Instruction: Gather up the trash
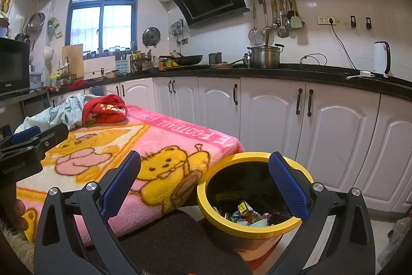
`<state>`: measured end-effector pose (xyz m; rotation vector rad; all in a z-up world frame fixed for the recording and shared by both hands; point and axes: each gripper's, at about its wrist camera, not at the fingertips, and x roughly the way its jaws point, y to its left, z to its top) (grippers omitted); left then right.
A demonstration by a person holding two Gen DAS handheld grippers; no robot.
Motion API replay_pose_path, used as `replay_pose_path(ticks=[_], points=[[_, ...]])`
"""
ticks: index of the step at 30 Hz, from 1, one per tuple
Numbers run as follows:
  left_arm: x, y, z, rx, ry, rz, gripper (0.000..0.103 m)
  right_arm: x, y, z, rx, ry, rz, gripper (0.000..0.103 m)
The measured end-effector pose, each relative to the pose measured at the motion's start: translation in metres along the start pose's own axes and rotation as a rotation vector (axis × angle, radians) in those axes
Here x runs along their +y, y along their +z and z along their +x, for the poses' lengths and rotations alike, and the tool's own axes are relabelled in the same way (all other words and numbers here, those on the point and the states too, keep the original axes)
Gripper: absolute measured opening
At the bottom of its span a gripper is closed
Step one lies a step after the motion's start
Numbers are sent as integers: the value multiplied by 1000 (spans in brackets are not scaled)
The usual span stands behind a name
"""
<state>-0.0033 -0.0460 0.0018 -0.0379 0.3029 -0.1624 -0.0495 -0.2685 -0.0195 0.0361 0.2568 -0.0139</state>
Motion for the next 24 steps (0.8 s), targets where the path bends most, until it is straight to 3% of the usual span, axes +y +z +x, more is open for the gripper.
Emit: replay_pose_path(ticks=[24], points=[[-1, 0, -1, 3, 2, 1, 92, 0, 1, 0, 2, -1, 1, 97]])
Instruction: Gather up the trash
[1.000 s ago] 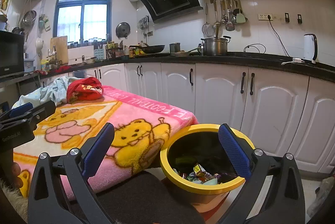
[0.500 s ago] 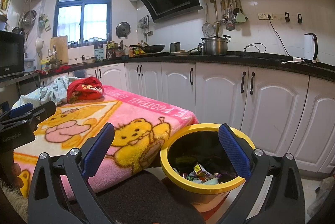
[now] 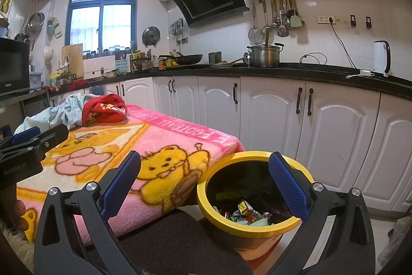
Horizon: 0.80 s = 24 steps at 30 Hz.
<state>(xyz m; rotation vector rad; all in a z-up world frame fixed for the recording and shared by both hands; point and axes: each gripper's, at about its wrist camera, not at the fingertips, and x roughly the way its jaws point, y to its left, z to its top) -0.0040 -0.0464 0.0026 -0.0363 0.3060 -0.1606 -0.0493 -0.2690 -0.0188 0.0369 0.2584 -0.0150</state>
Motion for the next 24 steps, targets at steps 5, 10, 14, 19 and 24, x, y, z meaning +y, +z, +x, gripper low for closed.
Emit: replay_pose_path(ticks=[5, 10, 14, 19, 24], points=[[1, 0, 0, 2, -1, -2, 92, 0, 0, 0, 0, -1, 0, 97], [1, -1, 1, 5, -1, -1, 92, 0, 1, 0, 0, 0, 0, 97], [0, -1, 0, 5, 10, 6, 92, -1, 1, 0, 2, 0, 0, 97], [12, -9, 1, 36, 4, -29, 92, -2, 2, 4, 37, 6, 20, 97], [60, -4, -4, 77, 70, -127, 92, 11, 9, 21, 121, 67, 15, 97]])
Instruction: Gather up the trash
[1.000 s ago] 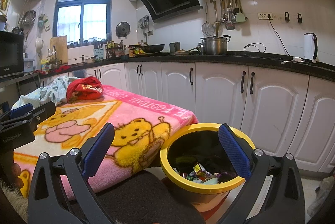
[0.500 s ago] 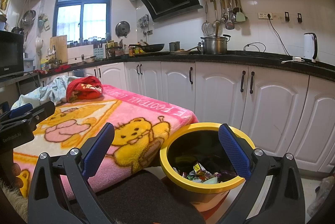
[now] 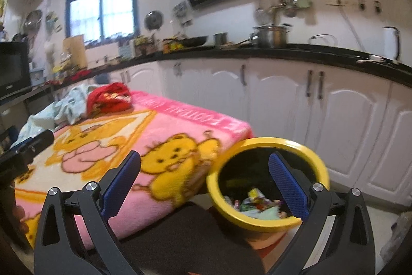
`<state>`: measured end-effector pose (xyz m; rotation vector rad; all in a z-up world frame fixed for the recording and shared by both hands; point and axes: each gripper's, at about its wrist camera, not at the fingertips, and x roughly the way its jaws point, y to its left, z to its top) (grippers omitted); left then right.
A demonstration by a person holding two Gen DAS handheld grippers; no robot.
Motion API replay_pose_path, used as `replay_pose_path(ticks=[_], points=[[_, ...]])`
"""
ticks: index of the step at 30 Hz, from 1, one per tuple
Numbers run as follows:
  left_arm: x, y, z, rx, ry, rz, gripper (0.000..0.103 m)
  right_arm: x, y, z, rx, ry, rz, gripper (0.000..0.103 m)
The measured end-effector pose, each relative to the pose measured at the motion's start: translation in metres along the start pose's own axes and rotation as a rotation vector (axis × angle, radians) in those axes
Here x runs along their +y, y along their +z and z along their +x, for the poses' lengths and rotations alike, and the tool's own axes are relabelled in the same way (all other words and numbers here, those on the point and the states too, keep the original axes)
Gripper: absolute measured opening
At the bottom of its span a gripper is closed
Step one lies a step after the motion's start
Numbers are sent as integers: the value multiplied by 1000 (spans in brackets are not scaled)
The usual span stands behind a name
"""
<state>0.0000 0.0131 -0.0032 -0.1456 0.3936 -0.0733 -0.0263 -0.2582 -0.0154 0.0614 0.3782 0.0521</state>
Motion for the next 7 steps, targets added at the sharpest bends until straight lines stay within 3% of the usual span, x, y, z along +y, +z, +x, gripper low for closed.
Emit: replay_pose_path(ticks=[4, 7], points=[[80, 21, -9, 15, 170, -81, 92, 57, 22, 29, 58, 159, -75, 97], [178, 37, 0, 111, 413, -155, 92, 134, 29, 67, 168, 326, -130, 97]])
